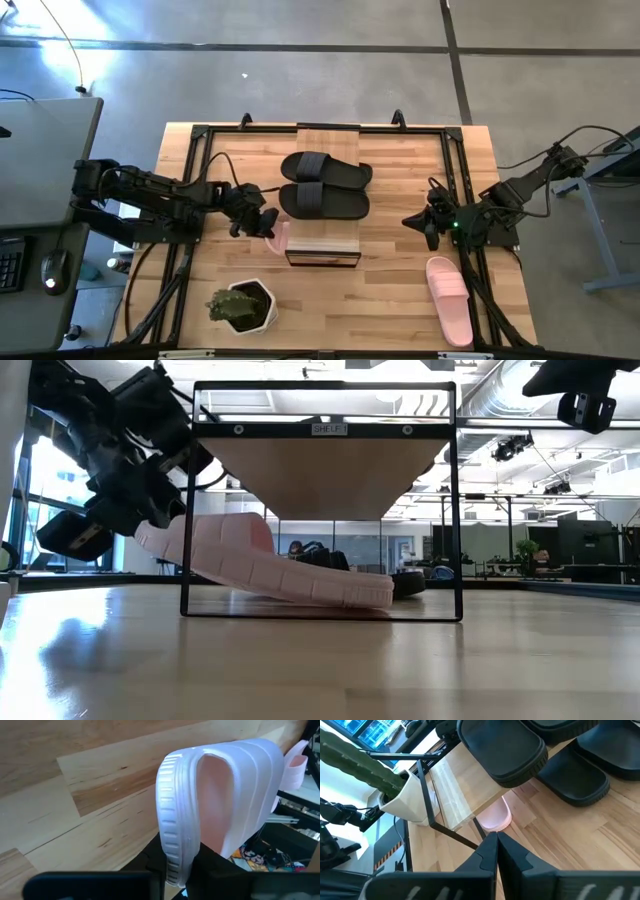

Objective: Pick and place slides into the shelf
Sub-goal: Put the pink slipper under the shelf

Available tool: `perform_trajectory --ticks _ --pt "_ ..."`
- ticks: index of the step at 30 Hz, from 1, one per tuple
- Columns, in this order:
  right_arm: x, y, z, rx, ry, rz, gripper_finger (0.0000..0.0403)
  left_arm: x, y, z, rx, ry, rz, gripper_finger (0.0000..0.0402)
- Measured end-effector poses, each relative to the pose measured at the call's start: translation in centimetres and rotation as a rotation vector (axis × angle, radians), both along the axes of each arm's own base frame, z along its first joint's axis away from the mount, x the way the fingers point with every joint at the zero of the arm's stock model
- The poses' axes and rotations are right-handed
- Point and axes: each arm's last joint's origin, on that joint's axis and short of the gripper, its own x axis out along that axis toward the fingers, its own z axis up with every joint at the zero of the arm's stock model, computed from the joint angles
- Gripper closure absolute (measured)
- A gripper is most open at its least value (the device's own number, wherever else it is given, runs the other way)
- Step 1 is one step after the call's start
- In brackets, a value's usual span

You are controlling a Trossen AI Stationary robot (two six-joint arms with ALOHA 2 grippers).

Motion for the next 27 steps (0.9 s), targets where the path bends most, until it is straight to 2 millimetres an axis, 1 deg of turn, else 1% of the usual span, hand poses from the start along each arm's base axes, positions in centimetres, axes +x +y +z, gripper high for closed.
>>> perform_trajectory --ticks 10,16,22,27 --pt "0.0 0.0 0.0 0.0 0.0 0.0 0.0403 -0.05 -0.05 -0.04 0.043 -0.015 -0.06 0.029" --pt "0.0 0.0 0.0 0.0 0.0 0.001 0.0403 -0.3 -0.08 -0.25 0.077 0.0 -0.108 0.0253" --pt "0.0 0.01 -0.01 -0.004 0.001 0.005 0.0403 -0.75 -0.07 -0.62 0.122 0.051 -0.134 0.0233" --pt "0.0 0.02 -0.01 -0.007 0.003 0.012 0.0403 -0.91 0.0 -0.75 0.157 0.073 -0.133 0.0232"
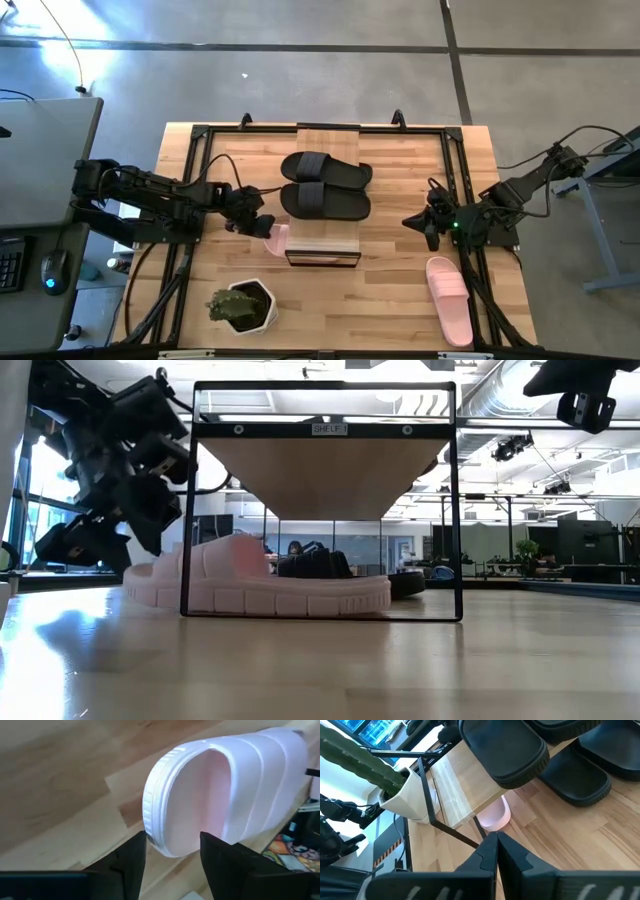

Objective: Pick and place slides into the shelf
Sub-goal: Put the pink slipper under the shelf

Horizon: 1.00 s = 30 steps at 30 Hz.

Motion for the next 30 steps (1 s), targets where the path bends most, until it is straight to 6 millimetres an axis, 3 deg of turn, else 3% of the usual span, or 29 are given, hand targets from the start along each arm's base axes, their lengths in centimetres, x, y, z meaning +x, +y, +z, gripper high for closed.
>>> perform_trajectory --ticks 12,17,25,30 --pt "0.0 0.0 0.0 0.004 0.0 0.0 0.0403 -0.9 0.0 -0.3 0.071 0.087 -0.016 0.0233" --pt "0.0 0.0 0.0 0.011 0.0 -0.003 0.0403 -1.2 0.3 0.6 0.124 0.047 0.019 0.0234" --pt "0.0 0.0 0.0 0.012 0.002 0.003 0.0403 -3.7 1.5 2.2 0.26 0.079 0.141 0.0234" --pt "0.0 0.0 0.0 -0.001 0.002 0.01 0.0403 -3.7 1.6 2.1 0.272 0.085 0.108 0.0263"
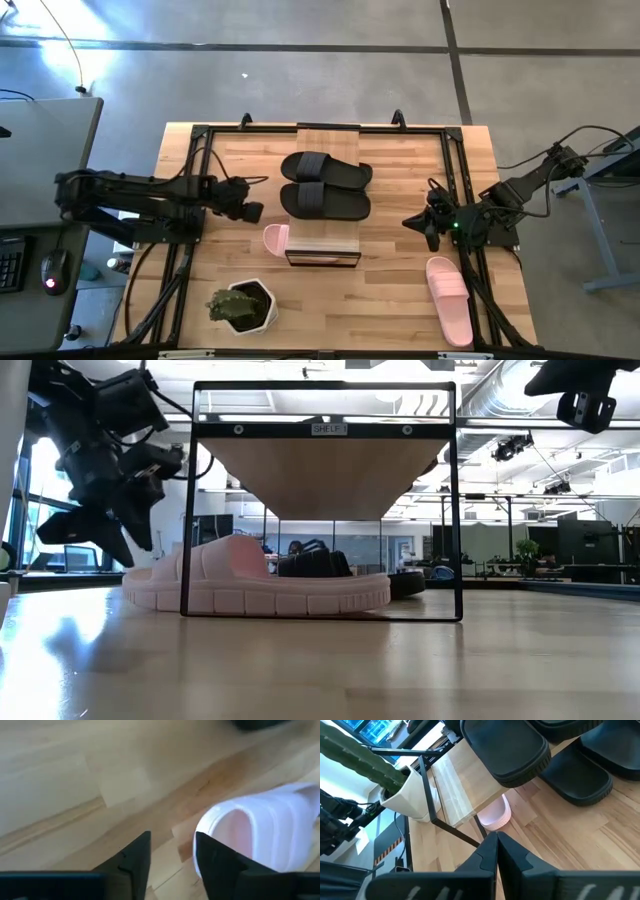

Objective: Pick and place slides into the shelf
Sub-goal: Put the pink slipper under the shelf

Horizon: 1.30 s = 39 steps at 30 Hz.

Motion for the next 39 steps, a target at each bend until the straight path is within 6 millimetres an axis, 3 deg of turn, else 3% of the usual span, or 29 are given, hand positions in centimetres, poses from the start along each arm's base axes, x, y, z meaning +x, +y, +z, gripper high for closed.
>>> perform_trajectory --ticks 11,17,27,39 --pt "0.0 0.0 0.0 -0.001 -0.002 -0.007 0.0403 1.6 0.1 -1.0 -0.075 -0.036 -0.088 0.0397" --pt "0.0 0.0 0.0 -0.003 -0.002 -0.007 0.0403 2.1 0.0 -1.6 -0.15 -0.033 -0.098 0.0384" --pt "-0.1 -0.1 -0.1 -0.013 0.012 -0.007 0.0403 3.6 -1.6 -1.4 -0.192 -0.119 -0.132 0.0396" --pt "-0.1 -0.1 -0.1 -0.014 0.013 -0.007 0.0403 3.5 -1.6 -1.5 -0.172 -0.095 -0.089 0.0401"
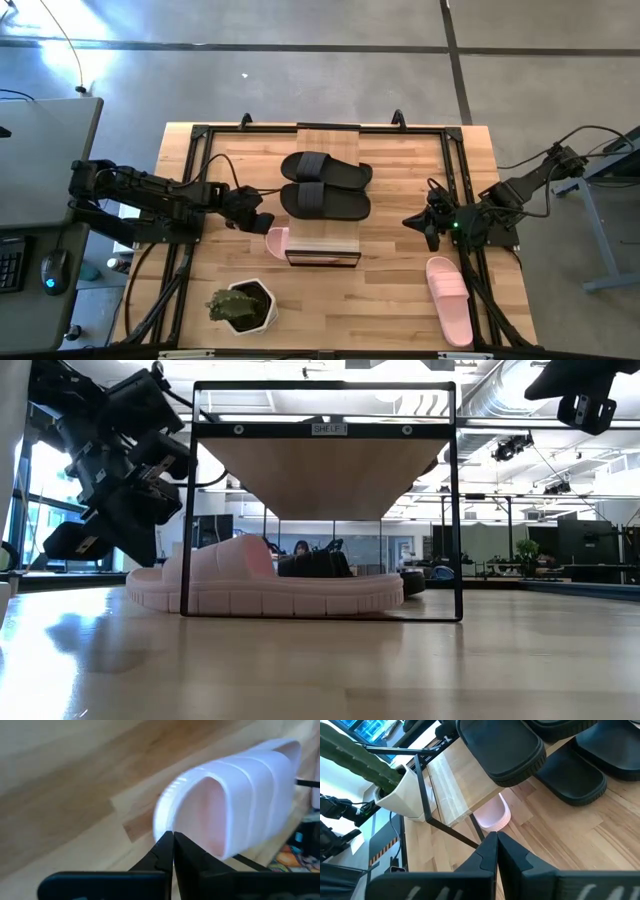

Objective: Pick and place slides into the shelf
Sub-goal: Put the pink slipper under the shelf

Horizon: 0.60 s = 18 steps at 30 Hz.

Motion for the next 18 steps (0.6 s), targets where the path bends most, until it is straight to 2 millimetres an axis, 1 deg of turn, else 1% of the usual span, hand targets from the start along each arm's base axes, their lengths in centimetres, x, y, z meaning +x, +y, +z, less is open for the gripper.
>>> perform_trajectory --ticks 6,9,14,18 --pt "0.0 0.0 0.0 0.0 0.0 0.0 0.0403 -0.5 0.0 -0.4 0.018 0.073 0.018 0.0401" --pt "0.0 0.0 0.0 0.0 0.0 0.0 0.0403 -0.6 -0.1 -0.4 0.015 0.076 0.013 0.0401" --pt "0.0 0.0 0.0 -0.007 0.006 0.002 0.0403 0.0 -1.0 -0.2 -0.006 0.033 -0.018 0.0401" --pt "-0.1 0.0 -0.1 -0.011 0.011 0.002 0.0403 0.1 -1.8 -0.8 -0.001 0.078 -0.01 0.0401"
